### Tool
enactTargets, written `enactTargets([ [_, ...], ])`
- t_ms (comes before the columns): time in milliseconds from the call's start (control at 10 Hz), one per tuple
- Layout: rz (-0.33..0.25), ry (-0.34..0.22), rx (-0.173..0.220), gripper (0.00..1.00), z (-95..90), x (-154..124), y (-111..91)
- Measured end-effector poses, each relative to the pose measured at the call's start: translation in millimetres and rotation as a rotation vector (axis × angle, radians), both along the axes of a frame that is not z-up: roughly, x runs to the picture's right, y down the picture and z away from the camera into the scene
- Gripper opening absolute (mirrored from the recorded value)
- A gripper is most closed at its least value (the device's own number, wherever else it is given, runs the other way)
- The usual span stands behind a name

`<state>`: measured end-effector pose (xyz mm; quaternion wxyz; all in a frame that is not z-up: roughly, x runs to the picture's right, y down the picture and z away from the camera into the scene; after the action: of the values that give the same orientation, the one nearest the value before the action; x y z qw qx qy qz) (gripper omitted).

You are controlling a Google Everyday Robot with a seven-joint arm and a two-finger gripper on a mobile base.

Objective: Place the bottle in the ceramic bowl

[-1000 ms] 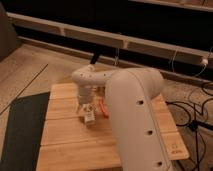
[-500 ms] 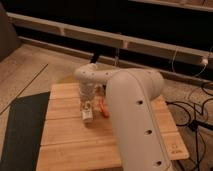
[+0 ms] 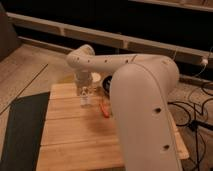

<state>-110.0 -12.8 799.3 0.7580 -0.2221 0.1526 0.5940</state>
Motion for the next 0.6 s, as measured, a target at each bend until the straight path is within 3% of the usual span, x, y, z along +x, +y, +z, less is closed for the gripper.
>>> enactTargets([
  [100,0.003,0.053,0.041,0.00,-16.5,21,-15],
  [200,0.012,0.090,0.049,0.00,-21.4,37,-19],
  [400,0.049,0.177,0.054,0.00,-22.0,82,-28],
  [600,0.082,0.225,0.061,0.00,-16.4,113,-39],
])
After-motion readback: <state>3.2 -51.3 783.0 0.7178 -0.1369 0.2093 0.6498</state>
